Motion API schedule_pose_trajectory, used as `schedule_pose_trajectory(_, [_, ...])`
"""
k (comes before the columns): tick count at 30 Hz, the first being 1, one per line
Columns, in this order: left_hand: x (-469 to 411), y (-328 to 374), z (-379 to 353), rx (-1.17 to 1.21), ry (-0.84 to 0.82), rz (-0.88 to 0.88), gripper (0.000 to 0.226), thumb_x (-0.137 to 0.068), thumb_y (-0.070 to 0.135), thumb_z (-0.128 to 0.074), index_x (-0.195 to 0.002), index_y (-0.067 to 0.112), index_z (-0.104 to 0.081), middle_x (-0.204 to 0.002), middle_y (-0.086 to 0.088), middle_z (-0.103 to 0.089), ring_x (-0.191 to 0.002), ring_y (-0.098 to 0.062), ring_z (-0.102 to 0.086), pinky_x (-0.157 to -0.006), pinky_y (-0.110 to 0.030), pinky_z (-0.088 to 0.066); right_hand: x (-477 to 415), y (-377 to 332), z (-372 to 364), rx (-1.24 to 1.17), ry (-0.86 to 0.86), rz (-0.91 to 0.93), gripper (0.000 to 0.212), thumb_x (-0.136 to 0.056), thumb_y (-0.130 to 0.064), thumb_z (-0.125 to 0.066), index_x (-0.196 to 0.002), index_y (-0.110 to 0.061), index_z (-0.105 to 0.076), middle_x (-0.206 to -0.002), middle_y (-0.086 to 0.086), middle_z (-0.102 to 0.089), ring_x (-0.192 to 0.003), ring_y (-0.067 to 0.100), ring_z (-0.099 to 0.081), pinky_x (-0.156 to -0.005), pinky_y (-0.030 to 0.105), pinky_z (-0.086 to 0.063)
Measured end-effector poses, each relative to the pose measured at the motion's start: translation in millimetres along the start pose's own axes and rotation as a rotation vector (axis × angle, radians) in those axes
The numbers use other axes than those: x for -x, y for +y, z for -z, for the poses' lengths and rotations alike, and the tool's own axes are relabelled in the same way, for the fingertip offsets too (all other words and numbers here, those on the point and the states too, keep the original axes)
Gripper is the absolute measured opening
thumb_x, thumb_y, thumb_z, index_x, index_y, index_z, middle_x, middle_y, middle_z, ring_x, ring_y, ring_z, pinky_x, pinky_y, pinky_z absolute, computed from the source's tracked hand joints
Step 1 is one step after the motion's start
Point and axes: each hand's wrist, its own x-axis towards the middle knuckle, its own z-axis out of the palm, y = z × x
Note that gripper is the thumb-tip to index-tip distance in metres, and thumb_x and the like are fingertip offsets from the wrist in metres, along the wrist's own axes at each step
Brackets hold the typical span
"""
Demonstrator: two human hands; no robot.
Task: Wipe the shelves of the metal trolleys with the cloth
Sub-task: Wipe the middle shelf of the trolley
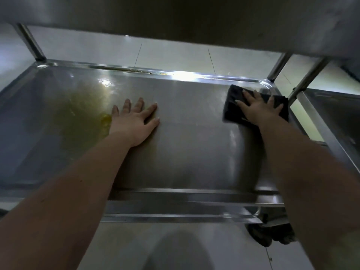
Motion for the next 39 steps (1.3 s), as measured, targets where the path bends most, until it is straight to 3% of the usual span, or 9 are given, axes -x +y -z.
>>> schedule_pose_trajectory(5, [-0.9,-1.0,0.7,-0.002,-0.001,0.022,0.060,-0.094,0.071,-0.016,-0.151,0.055,-0.004,-0.165,0.010,0.001,-0.152,-0.026,0.003,-0.119,-0.056,0.002,13.9,2.8,-4.2,0.008,0.000,0.024,0.068,-0.089,-0.079,-0.017,-0.151,-0.054,-0.006,-0.164,-0.014,-0.002,-0.149,0.037,0.004,-0.114,0.066,0.005])
schedule_pose_trajectory(13, [1.5,-0.4,3.7,0.008,-0.026,0.017,0.060,-0.094,0.071,-0.015,-0.151,0.054,-0.004,-0.165,0.009,0.001,-0.152,-0.028,0.002,-0.118,-0.057,0.002,158.7,63.6,-30.9,0.091,-0.033,0.143,0.063,-0.089,-0.077,-0.015,-0.145,-0.061,0.008,-0.162,-0.019,0.011,-0.150,0.031,0.011,-0.117,0.057,0.008])
schedule_pose_trajectory(16, [5.4,-1.1,5.7,0.006,-0.031,0.007,0.060,-0.095,0.070,-0.015,-0.152,0.053,-0.005,-0.166,0.007,0.000,-0.152,-0.030,0.002,-0.118,-0.059,0.002,183.7,64.7,-31.3,0.064,-0.058,0.079,0.071,-0.080,-0.080,-0.007,-0.146,-0.060,0.007,-0.162,-0.020,0.013,-0.150,0.031,0.013,-0.118,0.057,0.009])
schedule_pose_trajectory(19, [8.7,-2.7,9.1,-0.007,-0.051,-0.009,0.061,-0.096,0.068,-0.014,-0.153,0.051,-0.003,-0.166,0.005,0.001,-0.151,-0.031,0.003,-0.117,-0.060,0.002,189.6,19.7,-35.5,0.054,-0.050,0.023,0.068,-0.086,-0.079,-0.010,-0.148,-0.057,0.008,-0.163,-0.016,0.013,-0.148,0.038,0.015,-0.115,0.063,0.008])
schedule_pose_trajectory(27, [8.3,-11.7,37.8,0.250,0.018,-0.005,0.051,-0.105,0.041,-0.026,-0.155,0.037,-0.021,-0.166,0.000,-0.002,-0.151,-0.028,0.007,-0.122,-0.048,0.001,256.8,-203.2,-67.5,-0.019,-0.044,0.345,0.069,-0.094,-0.072,-0.014,-0.154,-0.044,0.005,-0.164,-0.008,0.014,-0.143,0.048,0.023,-0.106,0.071,0.015])
schedule_pose_trajectory(30, [31.9,0.0,48.8,0.295,0.001,-0.064,0.053,-0.103,0.034,-0.035,-0.155,0.035,-0.022,-0.166,-0.002,-0.005,-0.151,-0.029,0.006,-0.120,-0.046,0.003,244.9,-194.7,-55.6,-0.204,-0.028,0.332,0.063,-0.099,-0.063,-0.023,-0.156,-0.040,-0.009,-0.165,-0.009,-0.003,-0.148,0.040,0.014,-0.114,0.064,0.010])
schedule_pose_trajectory(33, [73.5,28.0,33.7,0.238,-0.022,-0.112,0.056,-0.101,0.022,-0.038,-0.155,0.031,-0.023,-0.165,-0.005,-0.009,-0.151,-0.032,0.002,-0.120,-0.052,-0.001,213.8,-140.1,-41.6,-0.401,0.140,0.184,0.057,-0.103,-0.049,-0.032,-0.156,-0.032,-0.019,-0.164,-0.003,-0.014,-0.150,0.035,-0.002,-0.120,0.054,-0.009])
schedule_pose_trajectory(36, [111.1,55.7,12.1,0.154,-0.036,-0.095,0.055,-0.103,0.048,-0.027,-0.156,0.040,-0.013,-0.166,0.000,-0.005,-0.151,-0.032,0.005,-0.117,-0.060,0.009,190.2,-118.4,-38.6,-0.562,0.074,0.149,0.053,-0.105,-0.040,-0.031,-0.156,-0.033,-0.019,-0.165,-0.005,-0.012,-0.151,0.027,-0.003,-0.122,0.046,-0.007])
schedule_pose_trajectory(39, [122.0,52.5,5.3,0.080,-0.049,-0.075,0.073,-0.088,0.079,-0.012,-0.154,0.048,-0.001,-0.165,0.005,0.005,-0.150,-0.034,0.015,-0.112,-0.064,0.017,181.9,-132.7,-47.4,-0.350,0.027,0.189,0.049,-0.104,-0.049,-0.020,-0.153,-0.042,-0.019,-0.164,-0.012,-0.011,-0.152,0.023,-0.001,-0.119,0.054,0.007])
